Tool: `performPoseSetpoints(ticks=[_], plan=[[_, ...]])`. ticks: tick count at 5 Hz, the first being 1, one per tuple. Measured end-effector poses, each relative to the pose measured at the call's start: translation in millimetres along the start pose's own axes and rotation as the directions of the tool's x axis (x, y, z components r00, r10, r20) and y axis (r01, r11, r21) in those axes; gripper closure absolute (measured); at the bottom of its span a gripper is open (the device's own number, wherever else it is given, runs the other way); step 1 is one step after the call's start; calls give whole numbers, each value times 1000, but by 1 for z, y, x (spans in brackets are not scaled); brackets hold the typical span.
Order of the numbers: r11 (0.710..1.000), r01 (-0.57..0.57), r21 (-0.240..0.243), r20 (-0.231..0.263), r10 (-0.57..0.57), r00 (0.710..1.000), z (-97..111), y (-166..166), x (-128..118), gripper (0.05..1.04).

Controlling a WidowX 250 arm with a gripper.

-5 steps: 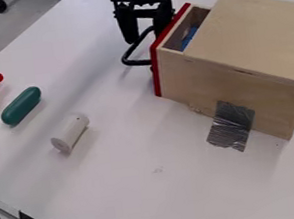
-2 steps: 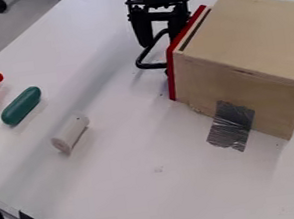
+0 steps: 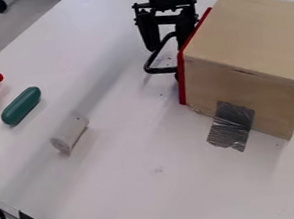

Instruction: Close the drawer

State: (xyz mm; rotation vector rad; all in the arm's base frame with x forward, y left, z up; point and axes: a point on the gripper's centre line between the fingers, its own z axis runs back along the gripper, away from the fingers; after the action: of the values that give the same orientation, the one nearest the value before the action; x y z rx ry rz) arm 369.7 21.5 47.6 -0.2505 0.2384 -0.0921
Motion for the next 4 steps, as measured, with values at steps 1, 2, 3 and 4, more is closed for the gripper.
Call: performPoseSetpoints(ticks=[1, 2, 3, 4], plan=[[1000, 11, -5, -1, -11, 1000, -1, -5, 1, 84], [1000, 9, -8, -5, -10, 1000, -2, -5, 0, 84], [1000, 6, 3, -2, -6, 1000, -3, -4, 0, 84], [997, -26, 75, 14, 25, 1000, -2, 6, 1, 84]])
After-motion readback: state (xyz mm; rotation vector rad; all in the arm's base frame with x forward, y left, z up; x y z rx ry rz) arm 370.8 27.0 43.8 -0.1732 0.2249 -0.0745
